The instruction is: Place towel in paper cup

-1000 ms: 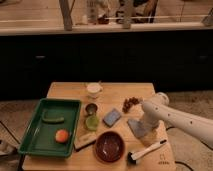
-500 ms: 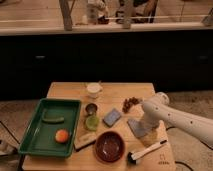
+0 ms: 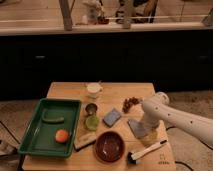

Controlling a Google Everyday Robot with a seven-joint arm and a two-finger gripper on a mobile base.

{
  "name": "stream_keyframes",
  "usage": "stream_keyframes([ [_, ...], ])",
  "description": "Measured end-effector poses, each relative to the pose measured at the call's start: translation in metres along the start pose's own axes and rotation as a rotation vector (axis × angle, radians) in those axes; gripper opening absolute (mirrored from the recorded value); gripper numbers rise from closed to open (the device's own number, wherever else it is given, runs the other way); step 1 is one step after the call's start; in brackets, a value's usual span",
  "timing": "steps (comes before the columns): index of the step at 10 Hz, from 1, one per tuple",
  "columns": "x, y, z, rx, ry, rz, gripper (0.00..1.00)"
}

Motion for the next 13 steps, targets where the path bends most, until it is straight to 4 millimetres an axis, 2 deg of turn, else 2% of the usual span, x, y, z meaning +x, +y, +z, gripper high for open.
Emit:
stream_keyframes([
  [12,-0.0059,0.001,-0.0041,0.02,0.015,-0.005,0.8],
  [13,-0.0062,0.0009,-0.004,0.033,0.012,-0.012,0.77],
])
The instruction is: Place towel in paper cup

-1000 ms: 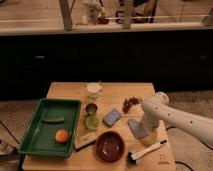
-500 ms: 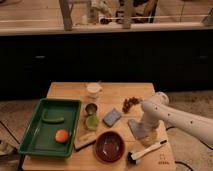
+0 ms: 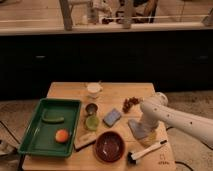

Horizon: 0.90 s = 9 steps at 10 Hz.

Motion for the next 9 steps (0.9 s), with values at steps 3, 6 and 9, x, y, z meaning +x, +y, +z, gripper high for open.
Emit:
stream_keyframes([
  [3,-0.0011,-0.0041,0.0027,0.028,-0.015,-0.028,0.5],
  [6,-0.0026,-0.007,0.0018,0.032,-0.026,-0.037,0.18],
  [9,-0.0031,-0.0043,0.001,0.024,-0.026,-0.038,0.0],
])
